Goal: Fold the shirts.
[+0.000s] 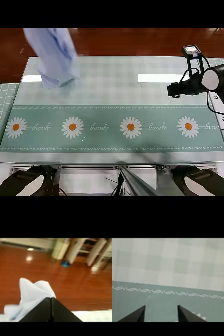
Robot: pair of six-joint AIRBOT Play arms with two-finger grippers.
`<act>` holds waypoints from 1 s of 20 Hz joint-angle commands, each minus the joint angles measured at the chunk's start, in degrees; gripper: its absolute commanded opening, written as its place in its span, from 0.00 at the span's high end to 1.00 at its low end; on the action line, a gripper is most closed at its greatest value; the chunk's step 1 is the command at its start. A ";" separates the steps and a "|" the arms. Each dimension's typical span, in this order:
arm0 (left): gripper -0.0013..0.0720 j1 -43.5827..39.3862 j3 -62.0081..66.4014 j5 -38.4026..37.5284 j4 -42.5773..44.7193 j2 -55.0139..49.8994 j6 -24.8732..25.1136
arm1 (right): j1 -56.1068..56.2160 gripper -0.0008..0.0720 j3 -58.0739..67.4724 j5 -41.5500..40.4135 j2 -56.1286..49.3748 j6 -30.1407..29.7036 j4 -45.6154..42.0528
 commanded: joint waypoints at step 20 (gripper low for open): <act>0.32 -14.01 7.26 -26.69 3.89 -10.88 1.29 | -20.39 0.32 -0.02 15.85 0.17 -8.55 -11.17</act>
